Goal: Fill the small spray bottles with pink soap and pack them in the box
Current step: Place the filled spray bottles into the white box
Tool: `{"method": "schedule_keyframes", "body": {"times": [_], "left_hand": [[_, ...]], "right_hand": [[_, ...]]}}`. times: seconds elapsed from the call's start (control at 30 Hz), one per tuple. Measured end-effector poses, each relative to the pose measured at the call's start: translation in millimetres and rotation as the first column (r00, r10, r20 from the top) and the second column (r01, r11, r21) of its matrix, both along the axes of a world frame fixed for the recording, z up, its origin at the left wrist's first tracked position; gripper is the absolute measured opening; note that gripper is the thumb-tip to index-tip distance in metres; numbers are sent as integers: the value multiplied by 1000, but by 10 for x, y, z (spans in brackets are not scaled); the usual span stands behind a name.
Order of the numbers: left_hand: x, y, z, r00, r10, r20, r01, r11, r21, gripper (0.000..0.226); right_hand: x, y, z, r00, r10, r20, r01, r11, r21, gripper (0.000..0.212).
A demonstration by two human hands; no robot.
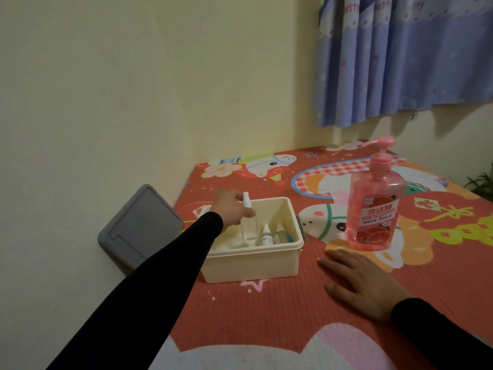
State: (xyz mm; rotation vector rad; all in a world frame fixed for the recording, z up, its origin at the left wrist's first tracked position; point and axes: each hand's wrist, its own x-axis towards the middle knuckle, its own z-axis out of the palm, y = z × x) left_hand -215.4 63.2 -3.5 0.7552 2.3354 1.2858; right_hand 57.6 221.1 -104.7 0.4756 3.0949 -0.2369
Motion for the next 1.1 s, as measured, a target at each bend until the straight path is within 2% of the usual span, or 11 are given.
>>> {"method": "schedule_keyframes", "body": {"times": [0.23, 0.5, 0.87, 1.0, 1.1], "left_hand": [[-67, 105, -151, 998, -40, 42, 45, 990, -137, 33], [-90, 141, -173, 992, -80, 95, 101, 964, -246, 22], [-80, 237, -188, 975, -2, 223, 108, 881, -460, 11], [-62, 252, -218, 971, 30, 238, 93, 868, -488, 27], [-35, 256, -187, 964, 41, 262, 95, 868, -487, 23]], "right_hand": [[-12, 5, 6, 1000, -5, 15, 5, 1000, 2, 82], [-11, 0, 13, 1000, -1, 17, 1, 1000, 11, 90], [-13, -10, 41, 1000, 5, 20, -6, 1000, 12, 95], [-11, -9, 31, 1000, 9, 7, -9, 1000, 2, 94], [-7, -14, 40, 1000, 6, 15, -6, 1000, 17, 90]]}}
